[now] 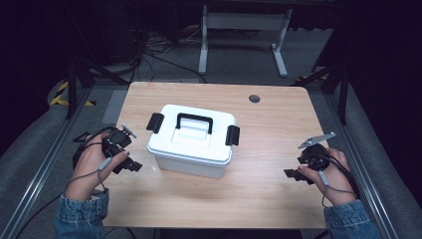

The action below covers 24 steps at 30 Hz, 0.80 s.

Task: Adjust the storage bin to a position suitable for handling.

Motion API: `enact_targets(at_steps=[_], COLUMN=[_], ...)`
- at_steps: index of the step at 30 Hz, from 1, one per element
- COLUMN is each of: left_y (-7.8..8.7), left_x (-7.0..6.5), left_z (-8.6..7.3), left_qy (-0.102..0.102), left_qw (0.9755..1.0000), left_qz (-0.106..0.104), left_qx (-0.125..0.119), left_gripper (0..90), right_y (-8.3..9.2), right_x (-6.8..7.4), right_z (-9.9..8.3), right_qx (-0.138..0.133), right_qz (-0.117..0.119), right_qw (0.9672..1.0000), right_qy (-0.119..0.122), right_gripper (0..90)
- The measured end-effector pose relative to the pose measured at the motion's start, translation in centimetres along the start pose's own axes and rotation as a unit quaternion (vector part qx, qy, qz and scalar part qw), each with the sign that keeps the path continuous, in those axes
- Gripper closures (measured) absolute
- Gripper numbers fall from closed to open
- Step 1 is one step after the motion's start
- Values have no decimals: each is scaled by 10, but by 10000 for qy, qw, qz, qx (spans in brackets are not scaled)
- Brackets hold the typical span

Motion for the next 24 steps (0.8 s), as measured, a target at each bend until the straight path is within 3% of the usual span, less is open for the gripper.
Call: enact_targets(at_steps=[11, 24], left_y=[0, 0], left_x=[-3, -4], left_z=[1, 0], left_qy=[-144, -166], left_qw=[9999, 9998], left_qz=[-53, -67], left_qx=[60, 50], left_gripper=[185, 184], right_y=[2, 17], right_x=[9, 26], right_z=[22, 67], right_qx=[-93, -205], right_qz=[124, 300], right_qw=[9993, 9952], right_qy=[350, 904], right_gripper=[270, 272])
Point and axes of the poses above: each handheld gripper's, and its own axes: y roughly backward along the jaws, z roughly out of its top, x roughly to its left, the point moved 2 cm from there along -y, roughly forward along the jaws, and after that the axes turned 8 degrees about y, right-handed, at the moved point
